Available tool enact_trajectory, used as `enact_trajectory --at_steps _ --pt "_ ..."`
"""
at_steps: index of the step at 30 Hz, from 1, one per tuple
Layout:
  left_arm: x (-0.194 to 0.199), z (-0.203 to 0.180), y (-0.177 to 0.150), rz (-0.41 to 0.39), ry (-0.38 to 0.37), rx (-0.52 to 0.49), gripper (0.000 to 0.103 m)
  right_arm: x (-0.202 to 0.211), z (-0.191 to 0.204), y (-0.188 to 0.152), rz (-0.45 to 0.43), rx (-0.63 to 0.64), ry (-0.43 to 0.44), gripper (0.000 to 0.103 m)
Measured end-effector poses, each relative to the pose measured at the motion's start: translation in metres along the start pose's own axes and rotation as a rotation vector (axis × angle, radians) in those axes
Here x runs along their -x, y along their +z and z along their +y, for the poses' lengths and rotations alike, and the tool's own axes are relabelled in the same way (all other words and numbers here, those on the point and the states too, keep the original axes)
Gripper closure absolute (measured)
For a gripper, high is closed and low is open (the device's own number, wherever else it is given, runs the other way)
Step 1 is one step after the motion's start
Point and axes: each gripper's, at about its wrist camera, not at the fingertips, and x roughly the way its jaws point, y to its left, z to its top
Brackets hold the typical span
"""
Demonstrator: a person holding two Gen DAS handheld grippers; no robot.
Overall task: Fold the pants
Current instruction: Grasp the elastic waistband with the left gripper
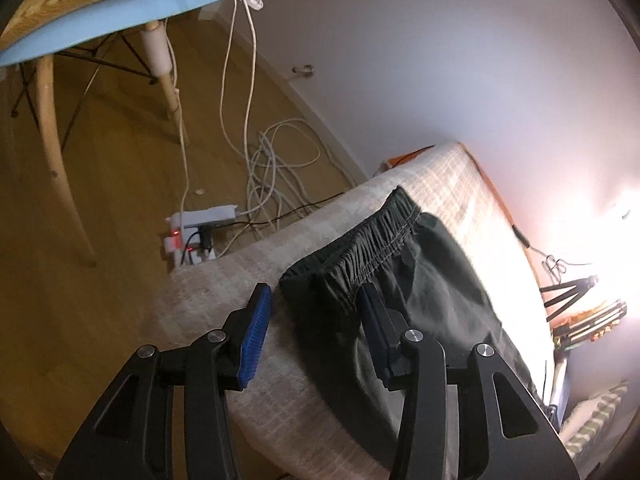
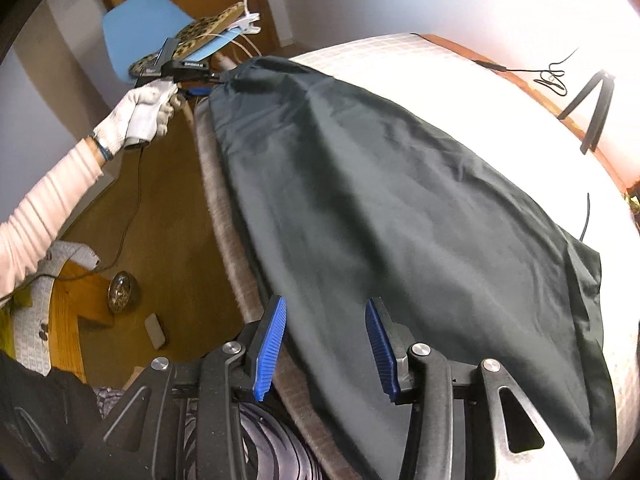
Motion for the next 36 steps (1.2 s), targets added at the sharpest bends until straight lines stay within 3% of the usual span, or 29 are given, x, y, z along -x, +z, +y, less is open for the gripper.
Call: enact_trajectory --at_steps 6,8,10,13,17,22,28,36 --pt "-0.007 -0.002 0.007 -0.031 0.001 0.009 0.060 -0.005 -0.001 0.003 0.002 -0.025 -0.008 0.060" --pt "-0.008 -0.005 0.004 -0.055 0.014 -0.015 0.079 -0.006 -0.001 0.006 -0.004 -0.022 -0.007 0.060" --pt "-0.005 -0.010 0.002 -0.089 0.033 -0.045 0.086 -0.006 -0.001 0.006 -0.004 -0.022 -0.008 0.060" --pt "0.003 -0.018 -0.001 -0.132 0.054 -0.078 0.088 -0.007 -0.004 0.009 -0.003 -0.031 -0.009 0.060" --pt "0.017 -0.054 -0.016 -0.220 0.117 -0.267 0.089 -0.006 -0.011 0.019 -0.013 -0.065 0.007 0.060" --pt "0.039 -0.103 -0.049 -0.304 0.073 -0.463 0.089 -0.005 -0.029 0.043 -0.044 -0.148 0.054 0.059" --pt "0.042 -0.157 -0.121 -0.321 0.035 -0.730 0.089 -0.009 -0.040 0.093 -0.102 -0.210 0.151 0.039" --pt "0.032 -0.191 -0.213 -0.375 0.074 -0.985 0.089 -0.053 -0.026 0.166 -0.131 -0.259 0.349 0.037"
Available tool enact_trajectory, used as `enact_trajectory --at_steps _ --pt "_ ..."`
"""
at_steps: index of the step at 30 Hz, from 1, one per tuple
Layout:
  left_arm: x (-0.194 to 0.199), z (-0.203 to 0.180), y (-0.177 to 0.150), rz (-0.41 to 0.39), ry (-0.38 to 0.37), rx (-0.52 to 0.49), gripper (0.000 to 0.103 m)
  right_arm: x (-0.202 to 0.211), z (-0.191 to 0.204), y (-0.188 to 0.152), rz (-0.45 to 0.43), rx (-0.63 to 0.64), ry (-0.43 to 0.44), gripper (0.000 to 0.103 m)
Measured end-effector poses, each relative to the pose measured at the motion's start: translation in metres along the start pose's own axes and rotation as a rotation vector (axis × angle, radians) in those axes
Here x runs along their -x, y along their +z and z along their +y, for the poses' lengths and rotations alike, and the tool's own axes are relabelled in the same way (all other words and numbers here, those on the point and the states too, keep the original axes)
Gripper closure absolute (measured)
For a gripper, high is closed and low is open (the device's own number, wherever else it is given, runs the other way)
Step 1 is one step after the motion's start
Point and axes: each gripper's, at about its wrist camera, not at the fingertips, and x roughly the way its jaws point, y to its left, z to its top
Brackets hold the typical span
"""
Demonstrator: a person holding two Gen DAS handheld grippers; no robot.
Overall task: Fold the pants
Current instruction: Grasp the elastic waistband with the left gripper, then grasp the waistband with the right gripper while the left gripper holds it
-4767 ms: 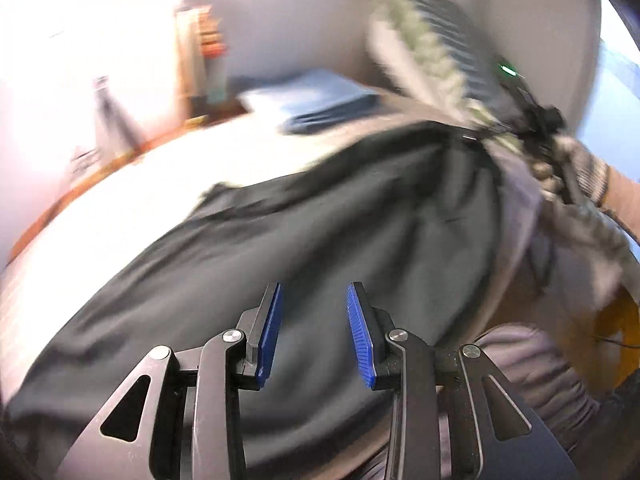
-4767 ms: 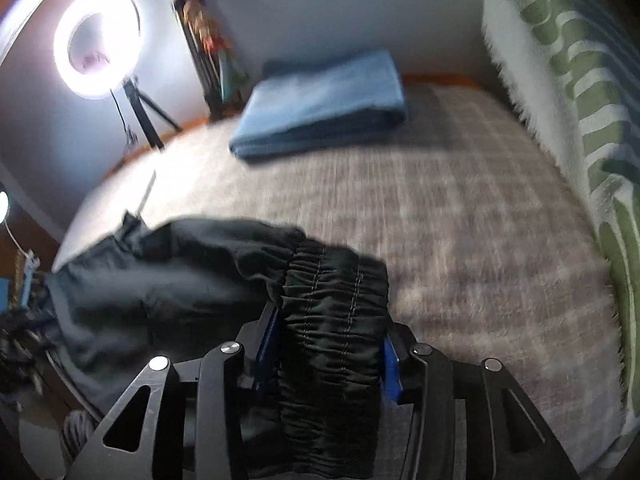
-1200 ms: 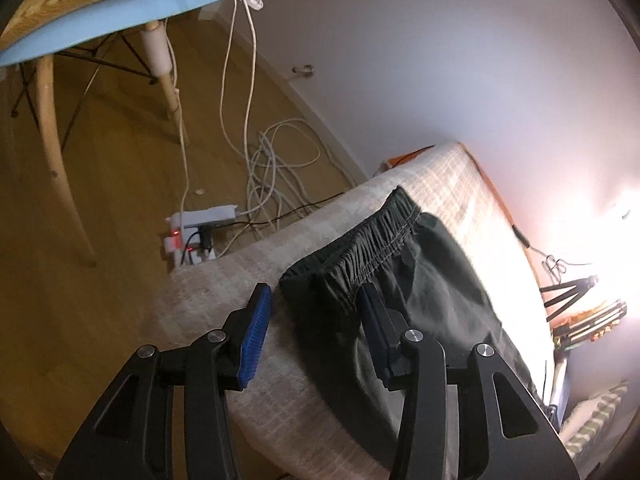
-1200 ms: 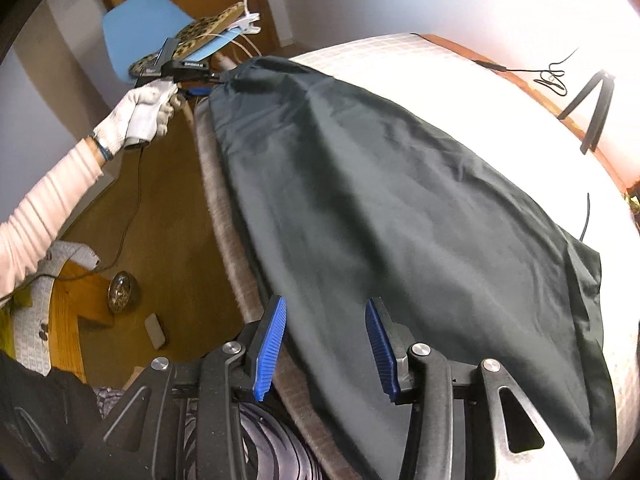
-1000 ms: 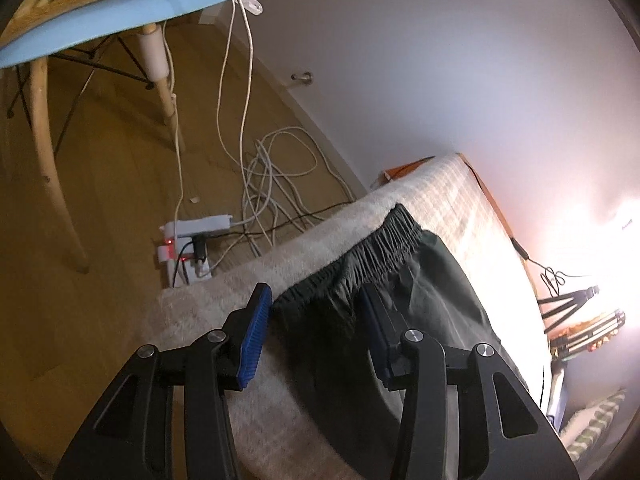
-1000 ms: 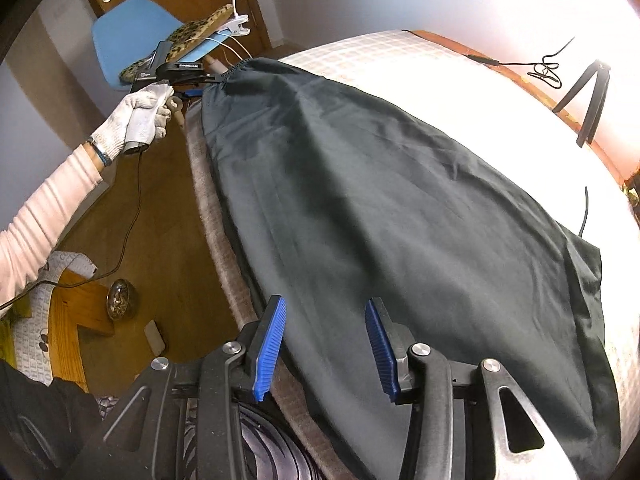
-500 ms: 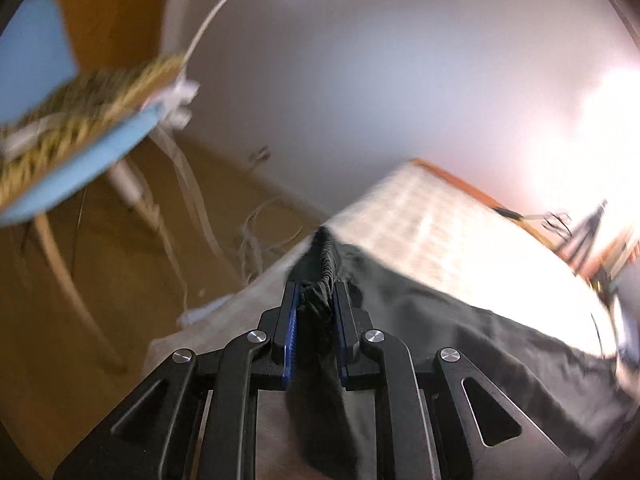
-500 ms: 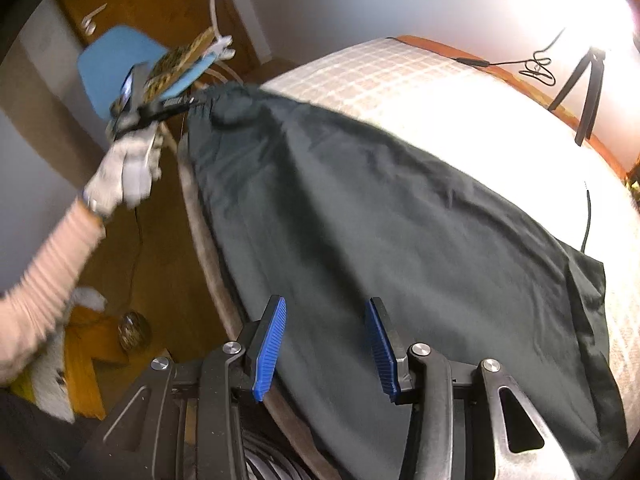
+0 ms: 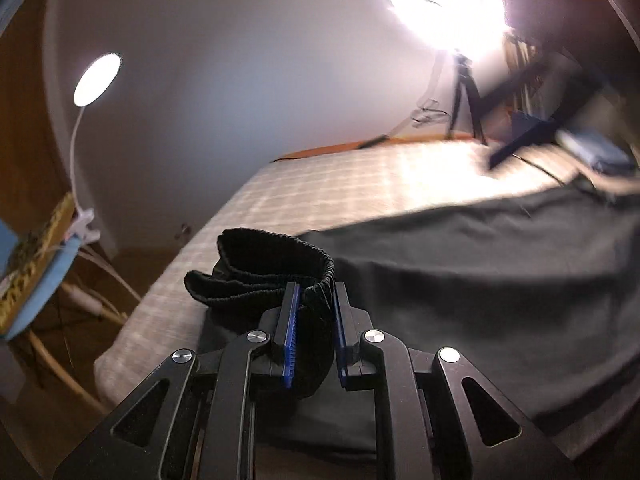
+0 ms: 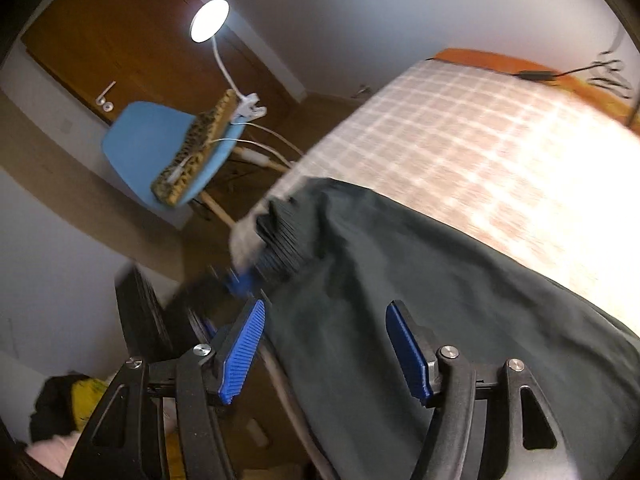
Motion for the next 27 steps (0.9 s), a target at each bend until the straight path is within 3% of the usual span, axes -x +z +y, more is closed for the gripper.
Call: enact_trajectory --at_steps 3,16,27 --pt "0.003 -0.024 -0.007 -0.007 0.005 -0.073 0.089 -0.026 0.012 0.016 0.029 0.022 0.032 0.037" --pt "0.005 -0.067 -0.017 -0.041 0.053 -0.275 0.089 -0.099 0.033 0.036 0.176 0.096 -0.072 0.027" --pt "0.003 -0.076 -0.018 -0.045 0.051 -0.303 0.089 -0.133 0.049 0.031 0.261 0.187 -0.341 0.027"
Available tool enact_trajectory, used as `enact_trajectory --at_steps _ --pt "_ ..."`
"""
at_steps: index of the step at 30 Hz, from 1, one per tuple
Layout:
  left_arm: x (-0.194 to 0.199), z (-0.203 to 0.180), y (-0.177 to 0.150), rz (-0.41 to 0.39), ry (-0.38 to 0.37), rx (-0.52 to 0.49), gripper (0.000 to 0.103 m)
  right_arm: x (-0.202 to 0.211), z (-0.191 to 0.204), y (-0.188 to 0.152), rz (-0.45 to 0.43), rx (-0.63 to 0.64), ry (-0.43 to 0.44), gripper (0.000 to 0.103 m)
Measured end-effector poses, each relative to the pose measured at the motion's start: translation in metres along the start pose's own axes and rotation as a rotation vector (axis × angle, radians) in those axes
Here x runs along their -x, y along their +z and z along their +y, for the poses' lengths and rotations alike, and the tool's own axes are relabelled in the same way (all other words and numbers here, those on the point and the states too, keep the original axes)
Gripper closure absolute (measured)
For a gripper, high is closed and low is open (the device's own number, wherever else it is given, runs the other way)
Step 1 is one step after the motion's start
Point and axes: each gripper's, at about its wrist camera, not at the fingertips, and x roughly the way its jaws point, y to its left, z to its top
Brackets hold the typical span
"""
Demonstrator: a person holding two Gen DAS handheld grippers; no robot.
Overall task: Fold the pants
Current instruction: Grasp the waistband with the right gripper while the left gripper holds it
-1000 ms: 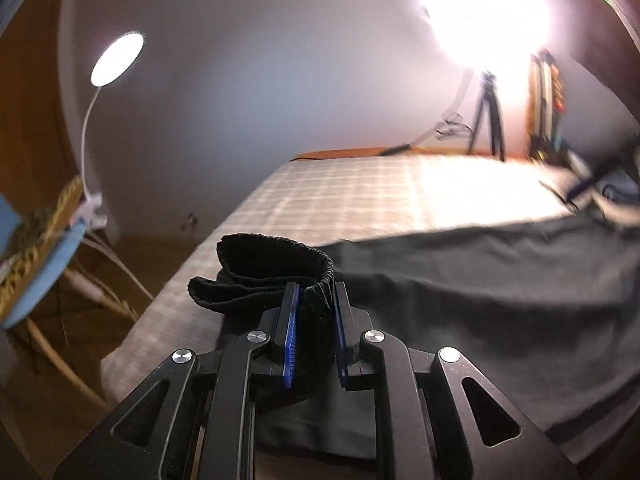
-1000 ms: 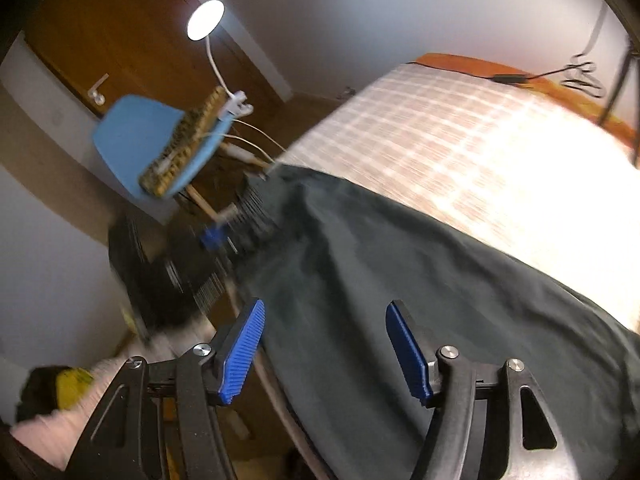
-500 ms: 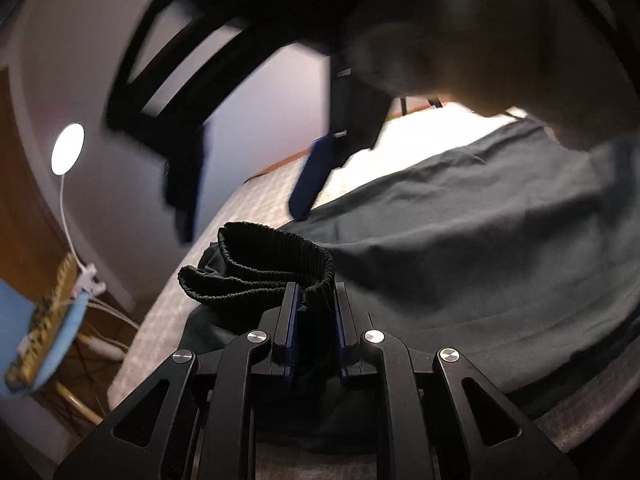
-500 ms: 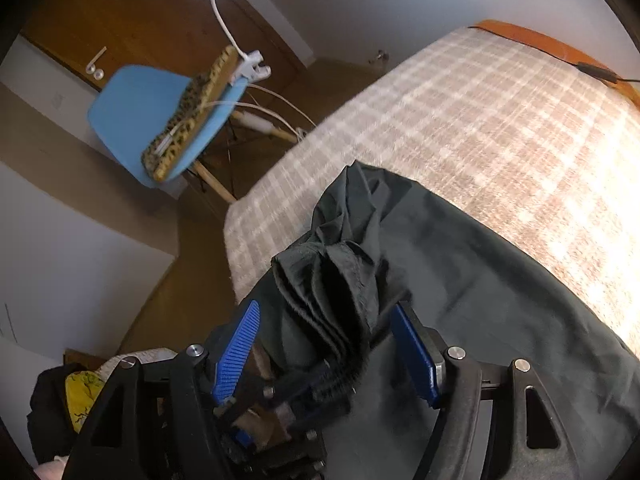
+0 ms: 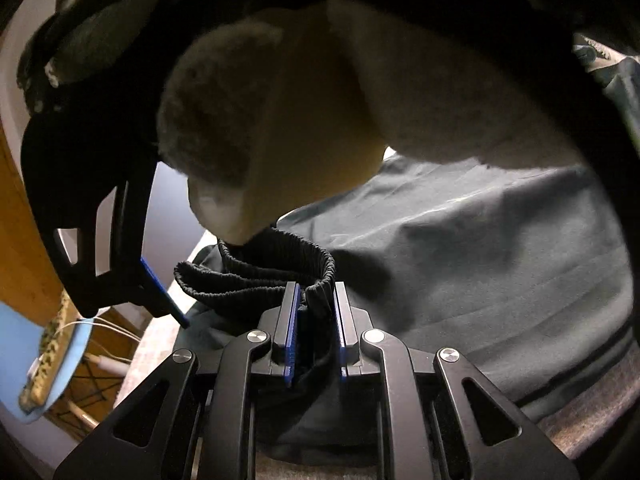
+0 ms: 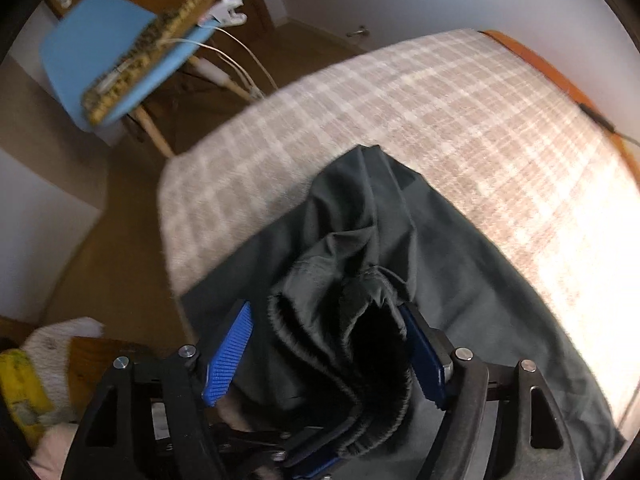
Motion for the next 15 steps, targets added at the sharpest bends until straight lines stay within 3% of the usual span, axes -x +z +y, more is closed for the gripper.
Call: enact_trajectory --at_steps 1,3,5,8,15 --pt "0.001 0.000 0.001 -0.002 0.000 0.002 0.089 -0.002 -0.005 0.001 0.015 -0.020 0.048 0.027" --pt "0.003 -0.002 0.002 -0.008 -0.002 0.003 0.089 -0.003 -0.010 0.002 0.021 -0.047 0.064 0.030" --pt "0.004 -0.002 0.002 -0.011 -0.006 0.001 0.089 -0.004 -0.018 0.005 0.039 -0.076 0.098 0.048" --pt "0.006 -0.001 0.002 -0.014 -0.006 0.001 0.089 -0.006 -0.021 0.004 0.067 -0.082 0.130 0.065" --pt "0.016 0.003 0.003 -0.027 -0.021 0.022 0.089 0.002 -0.031 -0.002 0.042 -0.117 0.151 0.086"
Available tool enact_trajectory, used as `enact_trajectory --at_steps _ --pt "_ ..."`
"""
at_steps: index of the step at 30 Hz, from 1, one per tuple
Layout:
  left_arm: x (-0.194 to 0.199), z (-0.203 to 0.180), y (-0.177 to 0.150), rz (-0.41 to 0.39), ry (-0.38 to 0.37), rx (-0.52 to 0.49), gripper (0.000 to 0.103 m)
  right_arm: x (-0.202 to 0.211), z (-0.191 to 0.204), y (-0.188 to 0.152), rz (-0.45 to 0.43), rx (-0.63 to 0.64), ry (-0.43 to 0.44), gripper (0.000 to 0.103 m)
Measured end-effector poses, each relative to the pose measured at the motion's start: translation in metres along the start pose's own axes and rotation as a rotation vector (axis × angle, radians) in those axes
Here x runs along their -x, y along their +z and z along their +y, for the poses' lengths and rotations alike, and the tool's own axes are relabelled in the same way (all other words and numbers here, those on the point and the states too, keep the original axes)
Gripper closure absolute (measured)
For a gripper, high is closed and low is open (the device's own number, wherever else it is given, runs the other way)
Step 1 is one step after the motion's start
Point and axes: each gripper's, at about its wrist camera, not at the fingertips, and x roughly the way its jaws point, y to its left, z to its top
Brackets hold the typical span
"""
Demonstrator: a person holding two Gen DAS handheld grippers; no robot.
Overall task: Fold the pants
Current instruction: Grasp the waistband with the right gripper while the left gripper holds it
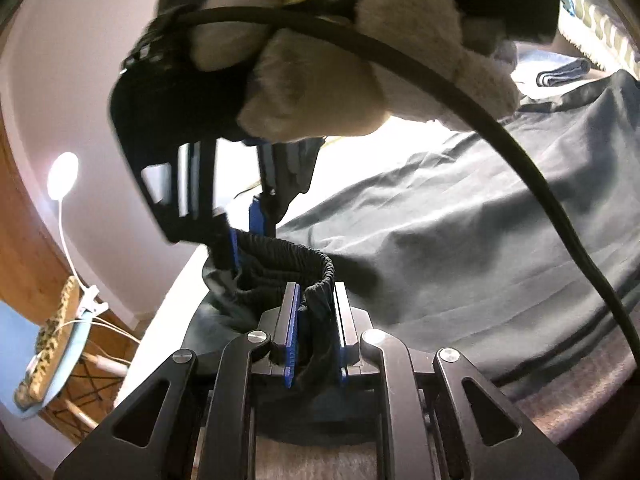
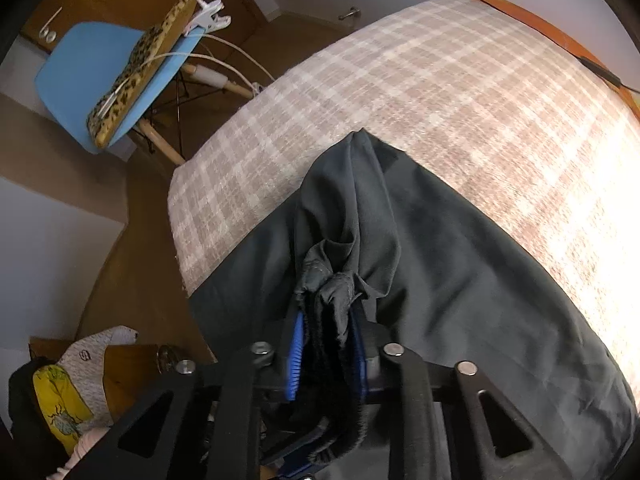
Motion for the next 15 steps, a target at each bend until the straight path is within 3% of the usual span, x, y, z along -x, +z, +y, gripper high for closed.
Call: enact_trajectory --at_steps 9,15 --pt "0.024 0.017 0.023 -0.049 -0.126 0.140 0.089 0.044 -0.030 -0.028 -0.088 -0.089 0.106 0.089" --pt "0.042 0.002 0.052 -0.097 -0.223 0.175 0.089 0.090 -0.060 -0.068 -0.170 -0.161 0.154 0.089"
